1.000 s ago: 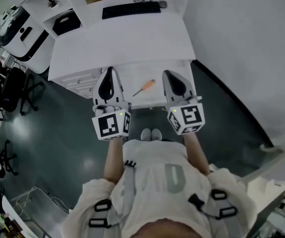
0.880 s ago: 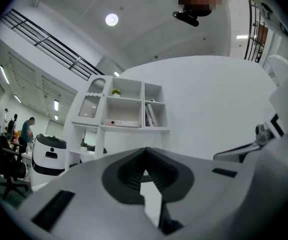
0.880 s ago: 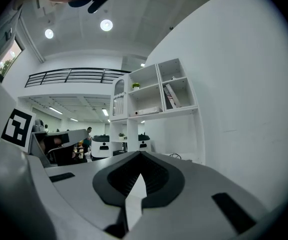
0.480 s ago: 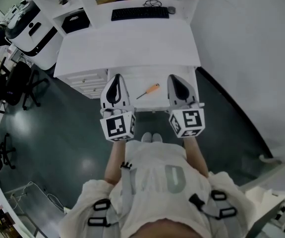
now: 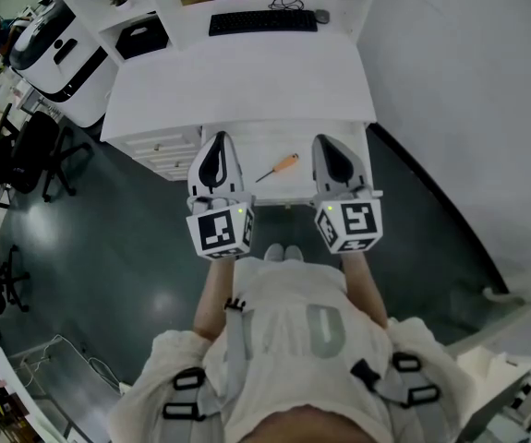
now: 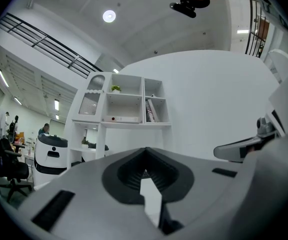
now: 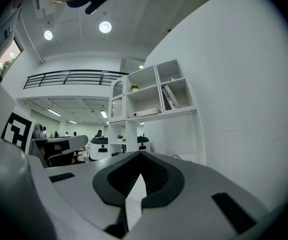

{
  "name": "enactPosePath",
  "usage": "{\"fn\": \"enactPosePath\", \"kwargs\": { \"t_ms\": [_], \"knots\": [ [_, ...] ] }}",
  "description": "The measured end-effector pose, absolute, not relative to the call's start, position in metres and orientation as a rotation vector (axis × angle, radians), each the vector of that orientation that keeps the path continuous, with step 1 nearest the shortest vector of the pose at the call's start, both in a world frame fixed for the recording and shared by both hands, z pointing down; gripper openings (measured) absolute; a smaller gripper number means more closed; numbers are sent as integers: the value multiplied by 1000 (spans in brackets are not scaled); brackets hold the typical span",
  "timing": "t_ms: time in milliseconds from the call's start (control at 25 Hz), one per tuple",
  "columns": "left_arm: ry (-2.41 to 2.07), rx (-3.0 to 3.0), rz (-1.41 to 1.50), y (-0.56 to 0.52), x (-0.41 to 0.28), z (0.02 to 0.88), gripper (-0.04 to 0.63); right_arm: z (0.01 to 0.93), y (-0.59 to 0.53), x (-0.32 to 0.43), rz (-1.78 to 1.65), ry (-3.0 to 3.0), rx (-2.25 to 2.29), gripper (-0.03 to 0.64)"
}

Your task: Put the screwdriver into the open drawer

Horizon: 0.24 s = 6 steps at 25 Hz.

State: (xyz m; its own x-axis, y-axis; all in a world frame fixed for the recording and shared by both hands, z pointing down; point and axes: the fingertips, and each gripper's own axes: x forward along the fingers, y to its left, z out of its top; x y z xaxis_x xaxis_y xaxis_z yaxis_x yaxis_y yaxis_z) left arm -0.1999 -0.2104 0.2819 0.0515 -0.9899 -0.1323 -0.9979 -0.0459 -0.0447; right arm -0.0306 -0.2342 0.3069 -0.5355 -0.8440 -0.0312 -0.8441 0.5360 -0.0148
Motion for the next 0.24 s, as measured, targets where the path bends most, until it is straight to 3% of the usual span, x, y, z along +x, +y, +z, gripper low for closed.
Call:
{"fn": "enactPosePath", "kwargs": {
  "t_ms": [240],
  "knots": [
    [2088,-2193,89,-216,-199,284,5,311,-240,-27,-4,2721,-1514,-5]
  ]
}}
